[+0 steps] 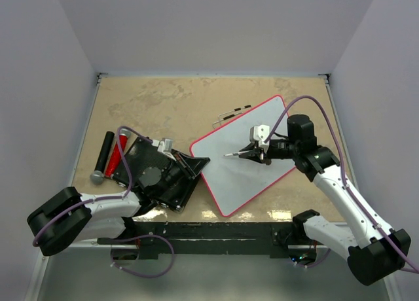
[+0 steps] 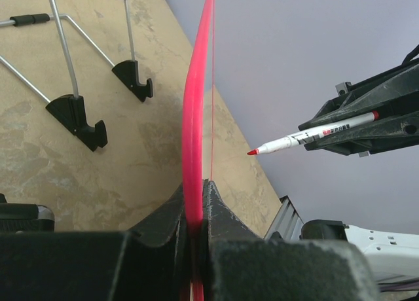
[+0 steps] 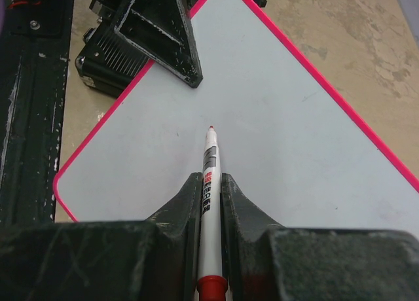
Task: Write a sentence on the whiteboard
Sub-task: Pick up the sentence from the whiteboard.
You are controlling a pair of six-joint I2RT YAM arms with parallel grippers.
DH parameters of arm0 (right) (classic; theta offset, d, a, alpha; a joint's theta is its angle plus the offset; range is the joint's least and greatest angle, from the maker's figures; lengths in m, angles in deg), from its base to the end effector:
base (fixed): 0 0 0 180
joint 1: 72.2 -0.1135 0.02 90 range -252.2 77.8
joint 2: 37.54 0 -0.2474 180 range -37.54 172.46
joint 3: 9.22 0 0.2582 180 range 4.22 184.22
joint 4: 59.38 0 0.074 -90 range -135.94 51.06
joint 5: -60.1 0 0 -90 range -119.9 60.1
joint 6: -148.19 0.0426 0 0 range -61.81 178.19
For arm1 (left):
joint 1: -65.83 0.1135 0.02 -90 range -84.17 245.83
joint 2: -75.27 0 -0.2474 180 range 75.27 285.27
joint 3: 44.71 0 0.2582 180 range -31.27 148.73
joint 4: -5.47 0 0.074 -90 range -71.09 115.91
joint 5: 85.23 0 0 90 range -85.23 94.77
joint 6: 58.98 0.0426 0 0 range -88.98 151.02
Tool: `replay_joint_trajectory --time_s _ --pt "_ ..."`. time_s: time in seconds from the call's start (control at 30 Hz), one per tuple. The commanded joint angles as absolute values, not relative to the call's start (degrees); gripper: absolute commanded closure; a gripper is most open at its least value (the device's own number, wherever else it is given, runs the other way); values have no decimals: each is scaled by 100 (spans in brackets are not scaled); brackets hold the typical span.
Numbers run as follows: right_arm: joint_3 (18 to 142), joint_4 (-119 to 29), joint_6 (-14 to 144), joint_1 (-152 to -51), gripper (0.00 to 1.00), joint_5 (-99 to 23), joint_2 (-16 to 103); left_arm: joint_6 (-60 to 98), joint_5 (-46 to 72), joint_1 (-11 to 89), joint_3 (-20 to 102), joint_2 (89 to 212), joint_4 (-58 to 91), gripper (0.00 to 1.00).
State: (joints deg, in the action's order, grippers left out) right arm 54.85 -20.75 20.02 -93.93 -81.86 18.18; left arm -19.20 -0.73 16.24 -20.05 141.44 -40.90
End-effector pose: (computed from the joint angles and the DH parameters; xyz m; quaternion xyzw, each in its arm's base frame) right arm 0.1944 0.1136 0.3049 -0.5782 0.5666 0.3120 0.4973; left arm 0.1518 -0.1720 0.1785 -0.0390 0.6755 -0.5418 0.4986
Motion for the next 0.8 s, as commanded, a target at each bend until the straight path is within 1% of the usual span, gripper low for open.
replay_joint_trajectory --time_s 0.0,0.4,0.77 --pt "5441 -2283 2031 -9417 100 -8263 1695 -1714 -288 1599 -2038 13987 -4683 100" --pt "5441 -2371 2136 -9426 100 -8298 1721 -1732 -288 1591 -2038 13996 -4666 100" --pt "5792 -2274 2119 -9434 100 -8017 1941 -1732 -306 1599 -1994 14013 -4613 100"
